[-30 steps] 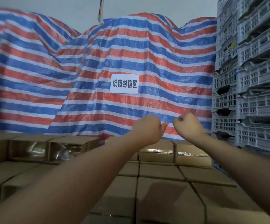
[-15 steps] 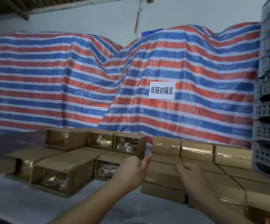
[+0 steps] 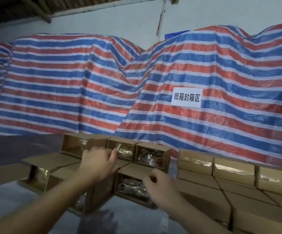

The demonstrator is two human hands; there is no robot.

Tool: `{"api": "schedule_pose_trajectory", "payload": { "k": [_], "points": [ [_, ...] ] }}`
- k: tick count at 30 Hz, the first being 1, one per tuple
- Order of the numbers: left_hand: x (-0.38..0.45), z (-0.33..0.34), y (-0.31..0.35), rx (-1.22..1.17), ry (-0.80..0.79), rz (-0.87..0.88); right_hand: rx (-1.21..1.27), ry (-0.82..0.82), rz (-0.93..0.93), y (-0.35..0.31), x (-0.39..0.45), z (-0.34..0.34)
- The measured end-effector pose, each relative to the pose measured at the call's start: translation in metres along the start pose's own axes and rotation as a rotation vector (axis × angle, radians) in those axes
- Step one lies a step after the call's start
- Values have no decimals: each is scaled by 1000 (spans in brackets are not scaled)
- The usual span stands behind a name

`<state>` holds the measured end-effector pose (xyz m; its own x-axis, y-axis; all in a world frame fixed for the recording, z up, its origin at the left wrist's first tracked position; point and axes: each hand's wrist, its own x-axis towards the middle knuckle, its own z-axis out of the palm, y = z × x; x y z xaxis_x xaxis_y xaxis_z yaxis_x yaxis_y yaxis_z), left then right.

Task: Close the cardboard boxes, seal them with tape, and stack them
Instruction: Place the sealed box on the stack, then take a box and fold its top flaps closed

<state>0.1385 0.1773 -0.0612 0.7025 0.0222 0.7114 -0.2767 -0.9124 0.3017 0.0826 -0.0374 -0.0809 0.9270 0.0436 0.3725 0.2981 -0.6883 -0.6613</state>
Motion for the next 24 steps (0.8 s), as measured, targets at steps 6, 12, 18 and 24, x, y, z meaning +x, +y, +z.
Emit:
{"api": "schedule_pose_trajectory", "payload": {
  "k": [6, 12, 18, 24],
  "points": [
    [118, 30, -108, 460, -39, -68, -176, 0, -239, -53, 145, 71],
    [185, 74, -170, 788, -96, 14, -256, -44, -231, -66, 252, 130],
    [214, 97, -191, 652, -234, 21, -245, -111, -171, -43, 296, 157],
    [208, 63, -176, 490, -136, 37, -22, -178, -184, -67, 288, 166]
  ]
}}
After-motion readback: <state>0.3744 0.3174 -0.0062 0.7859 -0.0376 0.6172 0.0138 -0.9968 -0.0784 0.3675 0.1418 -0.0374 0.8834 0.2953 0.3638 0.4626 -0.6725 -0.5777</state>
